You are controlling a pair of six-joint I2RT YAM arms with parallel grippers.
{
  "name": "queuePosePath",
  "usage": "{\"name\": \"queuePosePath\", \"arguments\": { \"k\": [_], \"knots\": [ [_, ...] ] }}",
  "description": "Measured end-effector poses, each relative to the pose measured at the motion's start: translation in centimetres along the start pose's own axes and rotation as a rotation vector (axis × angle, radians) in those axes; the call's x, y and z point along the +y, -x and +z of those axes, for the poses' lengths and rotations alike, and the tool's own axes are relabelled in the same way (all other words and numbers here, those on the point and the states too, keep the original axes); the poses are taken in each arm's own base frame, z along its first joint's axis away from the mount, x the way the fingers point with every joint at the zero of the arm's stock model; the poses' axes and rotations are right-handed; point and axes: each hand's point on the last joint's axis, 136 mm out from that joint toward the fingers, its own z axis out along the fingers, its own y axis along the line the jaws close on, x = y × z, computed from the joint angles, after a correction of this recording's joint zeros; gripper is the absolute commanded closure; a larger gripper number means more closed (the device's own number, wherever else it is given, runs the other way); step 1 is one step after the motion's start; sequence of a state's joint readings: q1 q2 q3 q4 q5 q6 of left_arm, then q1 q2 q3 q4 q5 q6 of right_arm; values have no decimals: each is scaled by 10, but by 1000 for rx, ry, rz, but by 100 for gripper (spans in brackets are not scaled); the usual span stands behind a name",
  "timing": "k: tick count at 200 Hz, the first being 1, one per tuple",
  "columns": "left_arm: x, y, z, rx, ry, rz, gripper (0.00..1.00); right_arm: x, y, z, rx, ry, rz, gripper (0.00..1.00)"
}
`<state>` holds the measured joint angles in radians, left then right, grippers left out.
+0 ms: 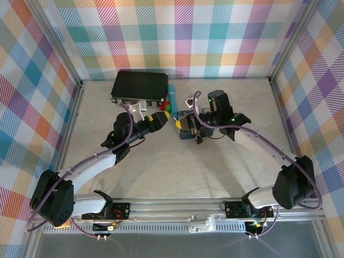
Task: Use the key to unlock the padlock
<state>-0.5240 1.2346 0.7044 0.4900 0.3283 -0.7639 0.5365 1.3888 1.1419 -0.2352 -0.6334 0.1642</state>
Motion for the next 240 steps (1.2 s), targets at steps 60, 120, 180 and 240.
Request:
{"name": "queuePosePath", "arguments": {
  "k": [60, 120, 180, 240],
  "knots": [
    [-19, 8, 6, -60, -26, -143, 37, -18, 1, 1, -16, -149, -93, 100],
    [-22, 6, 26, -78, 27, -278, 41, -23, 2, 16, 27, -293, -323, 100],
    [-8, -8, 41, -50, 86, -343, 64, -30, 5, 16, 35, -365, -406, 100],
    [-6, -7, 41, -54, 107, -347, 72, -35, 9, 14, 24, -404, -435, 100]
  ]
}}
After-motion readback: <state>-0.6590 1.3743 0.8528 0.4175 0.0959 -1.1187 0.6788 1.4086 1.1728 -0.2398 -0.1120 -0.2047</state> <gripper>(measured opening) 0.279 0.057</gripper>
